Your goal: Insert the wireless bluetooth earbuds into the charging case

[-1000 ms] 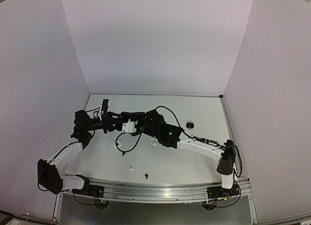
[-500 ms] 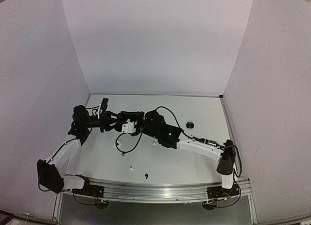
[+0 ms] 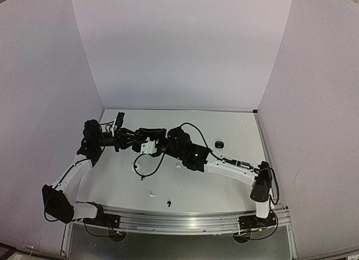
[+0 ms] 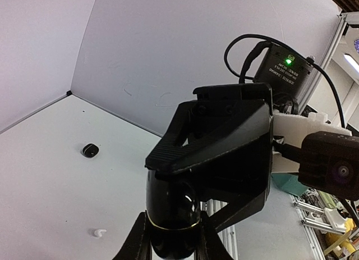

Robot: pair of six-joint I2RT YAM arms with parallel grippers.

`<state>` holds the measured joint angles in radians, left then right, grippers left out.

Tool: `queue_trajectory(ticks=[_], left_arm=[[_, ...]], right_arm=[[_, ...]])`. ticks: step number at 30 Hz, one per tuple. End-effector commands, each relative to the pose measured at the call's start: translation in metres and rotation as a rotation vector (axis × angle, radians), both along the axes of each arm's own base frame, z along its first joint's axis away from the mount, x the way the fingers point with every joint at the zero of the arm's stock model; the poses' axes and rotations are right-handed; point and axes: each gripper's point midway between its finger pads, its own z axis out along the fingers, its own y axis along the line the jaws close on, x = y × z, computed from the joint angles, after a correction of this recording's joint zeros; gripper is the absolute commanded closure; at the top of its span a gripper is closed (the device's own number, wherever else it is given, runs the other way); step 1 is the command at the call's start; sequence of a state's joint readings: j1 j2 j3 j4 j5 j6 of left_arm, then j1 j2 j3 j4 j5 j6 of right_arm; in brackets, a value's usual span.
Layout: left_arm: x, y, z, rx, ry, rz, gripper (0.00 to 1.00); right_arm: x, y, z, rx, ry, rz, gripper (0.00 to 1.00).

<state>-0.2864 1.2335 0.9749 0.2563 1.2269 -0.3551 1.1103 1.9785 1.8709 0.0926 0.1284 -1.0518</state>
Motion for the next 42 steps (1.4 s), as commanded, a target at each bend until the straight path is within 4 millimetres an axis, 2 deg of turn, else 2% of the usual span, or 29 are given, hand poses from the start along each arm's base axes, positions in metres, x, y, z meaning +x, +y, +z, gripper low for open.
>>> queue_trajectory(ticks=[1,3,7,9,13,15,21,24,27,30,34,39,42], left_arm=[[-0.014,-0.003,0.010,-0.018,-0.027,-0.068,0.93],[-0.014,-0.002,0.010,-0.018,-0.027,-0.064,0.99],[-0.014,-0.002,0.009,-0.019,-0.026,-0.059,1.00],[-0.014,-0.002,0.009,-0.020,-0.031,-0.057,1.00],[-0.016,-0.001,0.005,-0.009,-0.078,-0.051,1.00],[-0.017,-0.001,0.002,0.007,-0.115,-0.049,1.00],[-0.022,0.000,-0.010,0.053,-0.178,-0.065,1.00],[-0.025,0.001,-0.013,0.062,-0.219,-0.084,1.00],[-0.028,0.001,-0.017,0.076,-0.271,-0.098,1.00],[-0.031,0.002,-0.018,0.081,-0.295,-0.111,1.00],[-0.033,0.001,-0.020,0.085,-0.309,-0.121,1.00],[-0.039,-0.002,-0.020,0.080,-0.304,-0.147,1.00],[-0.040,-0.004,-0.021,0.082,-0.299,-0.152,1.00]], right_arm=[[0.010,-0.010,0.027,0.077,-0.029,-0.034,0.99],[0.010,-0.009,0.025,0.076,-0.023,-0.031,0.99],[0.009,-0.008,0.020,0.068,-0.011,-0.025,0.96],[0.011,-0.009,0.018,0.066,-0.005,-0.037,0.87],[0.013,-0.014,0.015,0.071,0.035,-0.064,0.48],[0.013,-0.019,0.014,0.078,0.067,-0.076,0.35],[-0.001,-0.036,0.010,0.102,0.216,-0.071,0.23],[-0.013,-0.047,0.000,0.067,0.339,-0.046,0.21],[-0.035,-0.056,0.000,0.084,0.585,0.039,0.16],[-0.042,-0.063,-0.012,0.055,0.810,0.040,0.15],[-0.051,-0.057,-0.025,0.025,1.032,0.037,0.25],[-0.042,-0.046,-0.034,0.053,1.154,0.014,0.35],[-0.044,-0.039,-0.037,0.039,1.189,0.048,0.39]])
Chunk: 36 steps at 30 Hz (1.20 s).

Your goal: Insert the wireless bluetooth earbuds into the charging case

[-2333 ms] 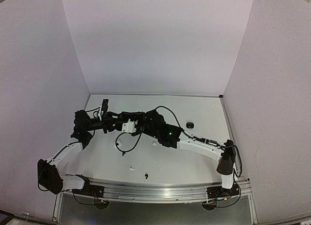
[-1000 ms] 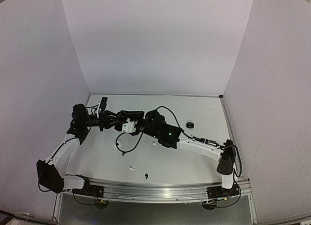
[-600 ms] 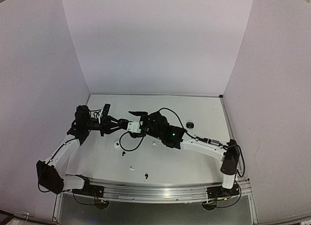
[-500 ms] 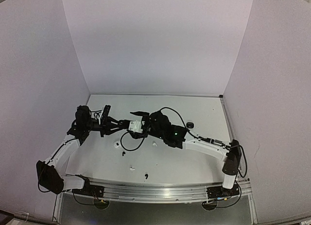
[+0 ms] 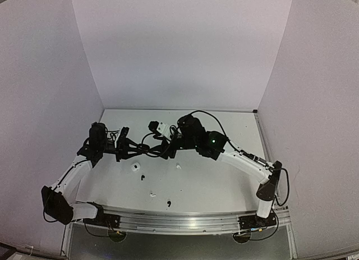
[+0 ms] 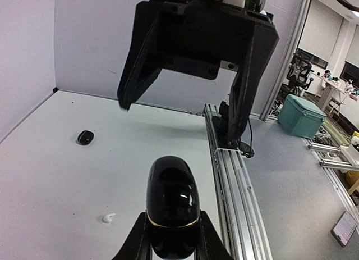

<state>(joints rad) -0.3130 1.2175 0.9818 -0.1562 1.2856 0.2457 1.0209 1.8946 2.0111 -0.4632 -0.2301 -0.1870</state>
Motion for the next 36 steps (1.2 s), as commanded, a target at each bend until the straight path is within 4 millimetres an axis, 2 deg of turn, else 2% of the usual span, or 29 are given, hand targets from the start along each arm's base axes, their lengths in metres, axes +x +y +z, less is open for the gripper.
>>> queue_trajectory(ticks=[1,4,10,23,27,29,30,32,33,34,36], left_arm=[[-0.011,-0.002,0.021,-0.025,-0.070,-0.044,1.00],[-0.014,-0.004,0.022,-0.026,-0.070,-0.054,1.00],[-0.016,-0.007,0.021,-0.025,-0.064,-0.066,1.00],[-0.019,-0.008,0.023,-0.032,-0.048,-0.083,1.00],[-0.019,-0.008,0.021,-0.032,-0.032,-0.088,1.00],[-0.021,-0.008,0.020,-0.031,-0.010,-0.097,0.99],[-0.022,-0.008,0.019,-0.028,0.004,-0.103,0.95],[-0.026,-0.006,0.010,-0.010,0.016,-0.118,0.65],[-0.027,-0.005,0.006,0.001,0.014,-0.123,0.55],[-0.029,-0.004,0.001,0.012,0.010,-0.125,0.49],[-0.030,-0.004,-0.004,0.027,0.001,-0.123,0.48]], right_arm=[[-0.009,0.011,-0.026,-0.035,0.186,0.043,0.39],[-0.009,0.013,-0.029,-0.039,0.200,0.046,0.44],[-0.011,0.018,-0.032,-0.036,0.220,0.071,0.61],[-0.018,0.027,-0.039,-0.036,0.234,0.136,0.76],[-0.018,0.028,-0.039,-0.035,0.233,0.142,0.94],[-0.018,0.027,-0.036,-0.033,0.219,0.145,1.00],[-0.018,0.026,-0.034,-0.032,0.207,0.146,1.00],[-0.019,0.021,-0.031,-0.034,0.183,0.142,1.00],[-0.019,0.019,-0.031,-0.037,0.172,0.139,1.00],[-0.018,0.017,-0.030,-0.041,0.159,0.135,1.00],[-0.018,0.014,-0.029,-0.044,0.141,0.130,1.00]])
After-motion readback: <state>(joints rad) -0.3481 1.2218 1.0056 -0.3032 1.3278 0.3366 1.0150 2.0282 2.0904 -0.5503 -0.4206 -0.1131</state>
